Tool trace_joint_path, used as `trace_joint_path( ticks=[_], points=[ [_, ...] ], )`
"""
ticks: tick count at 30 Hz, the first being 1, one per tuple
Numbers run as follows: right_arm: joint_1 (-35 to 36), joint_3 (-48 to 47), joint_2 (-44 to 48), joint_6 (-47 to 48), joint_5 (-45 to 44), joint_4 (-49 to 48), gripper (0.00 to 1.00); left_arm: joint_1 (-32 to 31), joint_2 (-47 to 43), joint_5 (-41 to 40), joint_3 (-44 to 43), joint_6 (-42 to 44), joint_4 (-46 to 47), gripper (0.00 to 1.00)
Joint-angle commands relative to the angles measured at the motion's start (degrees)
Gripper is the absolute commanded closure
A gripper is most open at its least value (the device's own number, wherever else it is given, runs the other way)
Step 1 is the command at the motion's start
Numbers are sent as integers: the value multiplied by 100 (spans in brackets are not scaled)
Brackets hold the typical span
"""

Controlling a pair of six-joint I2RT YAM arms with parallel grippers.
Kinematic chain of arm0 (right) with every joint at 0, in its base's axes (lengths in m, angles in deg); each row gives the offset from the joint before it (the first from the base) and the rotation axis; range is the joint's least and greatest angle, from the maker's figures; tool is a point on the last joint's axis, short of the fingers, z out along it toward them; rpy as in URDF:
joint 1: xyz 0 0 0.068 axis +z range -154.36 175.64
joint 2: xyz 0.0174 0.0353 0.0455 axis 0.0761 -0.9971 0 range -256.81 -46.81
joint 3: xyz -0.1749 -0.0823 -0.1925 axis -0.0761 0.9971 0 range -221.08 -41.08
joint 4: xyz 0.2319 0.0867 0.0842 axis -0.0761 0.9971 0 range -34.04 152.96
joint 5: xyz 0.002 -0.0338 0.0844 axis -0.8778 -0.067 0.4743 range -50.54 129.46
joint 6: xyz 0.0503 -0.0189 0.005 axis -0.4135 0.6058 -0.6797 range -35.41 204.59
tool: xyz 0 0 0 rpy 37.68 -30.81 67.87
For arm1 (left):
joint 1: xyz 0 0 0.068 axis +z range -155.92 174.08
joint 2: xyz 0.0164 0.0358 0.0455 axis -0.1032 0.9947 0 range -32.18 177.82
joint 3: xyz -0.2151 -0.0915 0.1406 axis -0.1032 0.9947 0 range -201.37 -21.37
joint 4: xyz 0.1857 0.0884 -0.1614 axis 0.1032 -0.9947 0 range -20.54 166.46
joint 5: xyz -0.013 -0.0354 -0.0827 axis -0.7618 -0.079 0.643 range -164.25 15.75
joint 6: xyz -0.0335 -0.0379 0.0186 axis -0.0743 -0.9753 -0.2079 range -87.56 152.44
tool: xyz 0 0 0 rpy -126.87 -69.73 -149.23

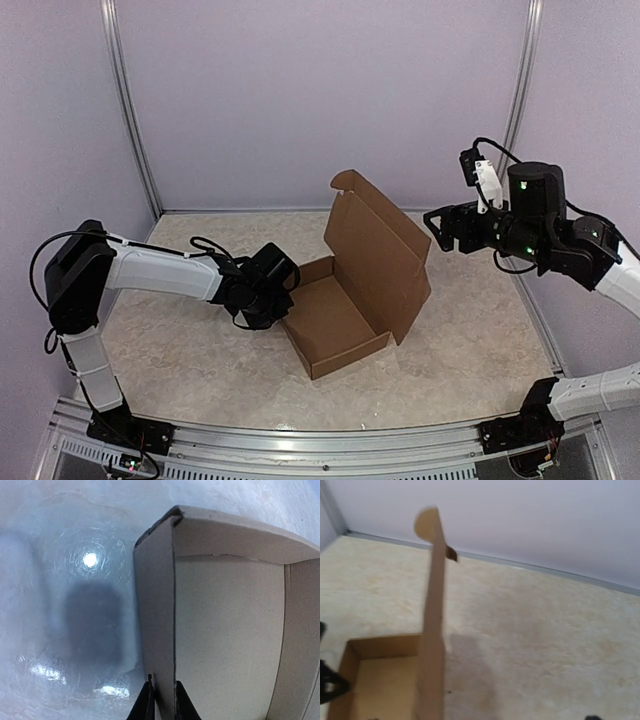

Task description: Fold the paper box

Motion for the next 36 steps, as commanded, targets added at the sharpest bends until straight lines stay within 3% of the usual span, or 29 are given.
trace_joint_path(
  ticks=[1, 9, 15, 19, 24, 28, 36],
  points=[
    [-63, -298, 61, -142, 610, -197, 12, -47, 92, -190, -141, -278, -7, 79],
    [-63, -614, -351, -284, 1096, -149, 13, -156, -181, -446, -89, -207, 86, 49],
    [-63, -750, -532, -158, 552, 151, 13, -182, -711, -833, 228, 254, -268, 29],
    [-59, -509, -340, -226, 384, 259, 13, 69, -1310, -802, 525, 1288, -373, 19],
    [-63, -58, -8, -382, 822, 345, 13, 676, -1996, -549, 687, 2736, -387, 6],
    [-63, 291, 204, -539, 1038, 565, 13, 1336, -1898, 419, 255, 3795, -391, 5],
    [-63, 618, 627, -419, 1629, 898, 9, 1531, -588, 865, -1288, 5446, -866, 6]
  ],
)
